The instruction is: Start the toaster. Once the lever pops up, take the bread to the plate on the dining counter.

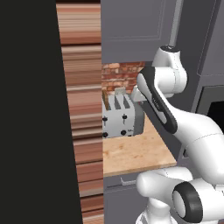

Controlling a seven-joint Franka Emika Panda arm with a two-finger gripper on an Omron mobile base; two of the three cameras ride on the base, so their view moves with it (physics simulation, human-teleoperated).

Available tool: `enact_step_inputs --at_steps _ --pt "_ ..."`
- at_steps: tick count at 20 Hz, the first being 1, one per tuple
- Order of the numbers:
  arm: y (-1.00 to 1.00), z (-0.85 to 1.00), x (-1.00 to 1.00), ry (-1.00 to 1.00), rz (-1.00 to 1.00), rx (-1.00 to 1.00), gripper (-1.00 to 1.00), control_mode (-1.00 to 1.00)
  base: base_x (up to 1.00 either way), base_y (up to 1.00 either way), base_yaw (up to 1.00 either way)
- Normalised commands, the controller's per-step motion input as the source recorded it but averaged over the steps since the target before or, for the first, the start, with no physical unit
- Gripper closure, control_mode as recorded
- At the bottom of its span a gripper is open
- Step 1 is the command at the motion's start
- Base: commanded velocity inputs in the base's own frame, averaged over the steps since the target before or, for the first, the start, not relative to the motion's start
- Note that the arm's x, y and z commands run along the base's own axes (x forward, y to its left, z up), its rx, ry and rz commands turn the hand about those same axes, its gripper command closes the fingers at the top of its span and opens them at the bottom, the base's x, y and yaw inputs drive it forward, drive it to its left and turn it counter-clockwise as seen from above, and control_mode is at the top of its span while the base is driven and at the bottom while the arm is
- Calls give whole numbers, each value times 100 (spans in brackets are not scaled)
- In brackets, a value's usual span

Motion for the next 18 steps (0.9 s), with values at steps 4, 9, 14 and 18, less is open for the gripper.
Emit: enact_step_inputs --at_steps 4,9,14,18 --pt "2 0 0 0 0 0 -100 -100 0 0 0" --pt "47 0 0 0 0 -1 -100 -100 0 0 0" --pt "65 -5 0 0 0 -1 -100 -100 0 0 0" --pt "56 -7 4 0 0 0 -100 -100 0 0 0"
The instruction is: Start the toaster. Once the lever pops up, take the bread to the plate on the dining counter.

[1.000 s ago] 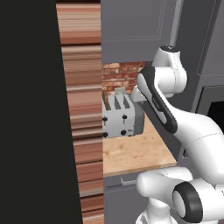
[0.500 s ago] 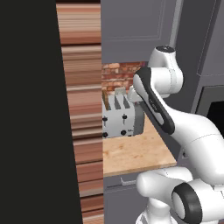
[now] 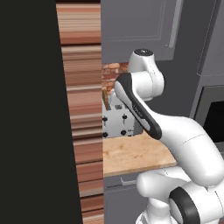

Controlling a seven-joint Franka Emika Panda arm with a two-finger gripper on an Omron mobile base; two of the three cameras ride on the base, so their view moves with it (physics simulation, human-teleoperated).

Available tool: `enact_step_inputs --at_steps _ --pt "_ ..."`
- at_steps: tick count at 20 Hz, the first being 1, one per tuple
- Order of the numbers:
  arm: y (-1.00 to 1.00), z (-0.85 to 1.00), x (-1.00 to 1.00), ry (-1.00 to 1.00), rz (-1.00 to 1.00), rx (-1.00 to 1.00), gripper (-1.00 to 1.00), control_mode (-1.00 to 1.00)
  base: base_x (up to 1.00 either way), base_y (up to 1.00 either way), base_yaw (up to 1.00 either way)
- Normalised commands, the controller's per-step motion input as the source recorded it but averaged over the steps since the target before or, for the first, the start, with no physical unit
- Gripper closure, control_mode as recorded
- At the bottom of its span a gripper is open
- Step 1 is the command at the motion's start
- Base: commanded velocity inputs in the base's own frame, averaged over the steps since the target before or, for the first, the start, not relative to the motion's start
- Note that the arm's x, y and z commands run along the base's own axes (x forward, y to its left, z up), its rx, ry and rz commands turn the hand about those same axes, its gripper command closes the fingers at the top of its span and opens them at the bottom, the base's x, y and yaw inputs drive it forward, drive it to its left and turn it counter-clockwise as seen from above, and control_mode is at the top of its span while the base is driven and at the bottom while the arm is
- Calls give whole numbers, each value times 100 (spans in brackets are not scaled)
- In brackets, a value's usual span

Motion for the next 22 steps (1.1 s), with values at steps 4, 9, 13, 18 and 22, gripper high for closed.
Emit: enact_step_inputs --at_steps 4,9,13,18,22 --pt "39 -9 19 0 0 0 -100 -100 0 0 0" --pt "6 -13 15 0 0 0 -100 -100 0 0 0" --pt "0 -15 15 0 0 0 -100 -100 0 0 0" --pt "0 -21 14 -1 0 0 -100 -100 0 0 0" --pt "0 -21 19 -4 0 0 -100 -100 0 0 0"
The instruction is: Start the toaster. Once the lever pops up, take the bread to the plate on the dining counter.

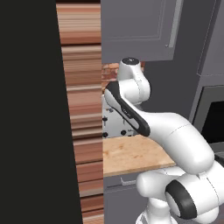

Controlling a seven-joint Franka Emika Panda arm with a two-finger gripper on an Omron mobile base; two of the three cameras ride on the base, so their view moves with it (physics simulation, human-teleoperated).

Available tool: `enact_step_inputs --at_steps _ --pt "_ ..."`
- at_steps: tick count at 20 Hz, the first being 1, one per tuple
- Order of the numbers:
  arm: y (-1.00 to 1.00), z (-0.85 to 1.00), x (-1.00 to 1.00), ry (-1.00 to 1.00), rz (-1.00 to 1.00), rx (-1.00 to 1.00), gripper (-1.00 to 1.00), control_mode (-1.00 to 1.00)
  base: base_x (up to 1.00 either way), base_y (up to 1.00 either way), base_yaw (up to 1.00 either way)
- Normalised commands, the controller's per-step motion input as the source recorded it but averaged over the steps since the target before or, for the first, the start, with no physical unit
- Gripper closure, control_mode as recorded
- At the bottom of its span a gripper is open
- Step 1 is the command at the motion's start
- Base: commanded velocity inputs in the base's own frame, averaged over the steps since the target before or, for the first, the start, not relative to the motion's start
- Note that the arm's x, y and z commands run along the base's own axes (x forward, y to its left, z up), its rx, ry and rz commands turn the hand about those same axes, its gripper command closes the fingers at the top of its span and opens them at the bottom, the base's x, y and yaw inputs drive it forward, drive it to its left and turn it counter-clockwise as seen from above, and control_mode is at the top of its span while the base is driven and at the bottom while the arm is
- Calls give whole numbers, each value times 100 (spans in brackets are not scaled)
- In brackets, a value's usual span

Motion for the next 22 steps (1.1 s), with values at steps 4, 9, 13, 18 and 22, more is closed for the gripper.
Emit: enact_step_inputs --at_steps 4,9,13,18,22 --pt "0 -14 16 -2 0 0 -100 -100 0 0 0" --pt "0 -12 17 -1 0 0 -100 -100 0 0 0" --pt "0 -12 27 0 0 0 -100 -100 0 0 0" --pt "0 -12 30 0 0 0 -100 -100 0 0 0" --pt "0 -9 25 0 0 0 -100 -100 0 0 0"
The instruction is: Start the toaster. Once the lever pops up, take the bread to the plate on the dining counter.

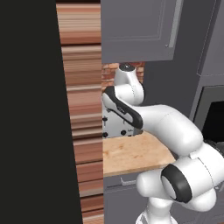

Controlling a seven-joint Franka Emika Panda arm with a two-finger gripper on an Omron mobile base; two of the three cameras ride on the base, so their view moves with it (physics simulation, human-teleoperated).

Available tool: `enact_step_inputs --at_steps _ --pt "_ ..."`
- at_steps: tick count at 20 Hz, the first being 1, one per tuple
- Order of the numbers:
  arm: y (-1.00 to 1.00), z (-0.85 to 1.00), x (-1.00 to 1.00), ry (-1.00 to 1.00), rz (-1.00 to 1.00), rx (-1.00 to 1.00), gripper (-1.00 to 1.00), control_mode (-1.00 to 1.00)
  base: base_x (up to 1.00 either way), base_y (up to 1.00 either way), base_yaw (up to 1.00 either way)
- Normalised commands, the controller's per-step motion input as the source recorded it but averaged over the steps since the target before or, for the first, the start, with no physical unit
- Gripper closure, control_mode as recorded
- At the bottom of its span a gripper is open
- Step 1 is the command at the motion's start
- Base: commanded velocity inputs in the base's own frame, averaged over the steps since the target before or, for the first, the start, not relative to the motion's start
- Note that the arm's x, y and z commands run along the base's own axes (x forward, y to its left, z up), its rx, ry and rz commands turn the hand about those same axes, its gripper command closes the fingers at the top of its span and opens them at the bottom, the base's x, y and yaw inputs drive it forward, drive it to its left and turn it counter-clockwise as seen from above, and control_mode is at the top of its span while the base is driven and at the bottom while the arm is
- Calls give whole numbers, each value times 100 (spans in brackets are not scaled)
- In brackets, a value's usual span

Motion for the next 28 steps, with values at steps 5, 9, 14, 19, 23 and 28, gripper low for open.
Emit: enact_step_inputs --at_steps 5,9,14,19,23,28 --pt "0 -9 10 0 0 0 -100 -100 0 0 0" --pt "0 -16 13 0 0 0 -100 -100 0 0 0" --pt "0 -20 14 0 0 0 -100 -100 0 0 0" --pt "0 -17 2 0 -6 0 -100 -100 0 0 0" --pt "1 -13 3 0 -14 0 -100 -100 0 0 0" --pt "0 -14 3 0 -13 0 -100 -100 0 0 0"
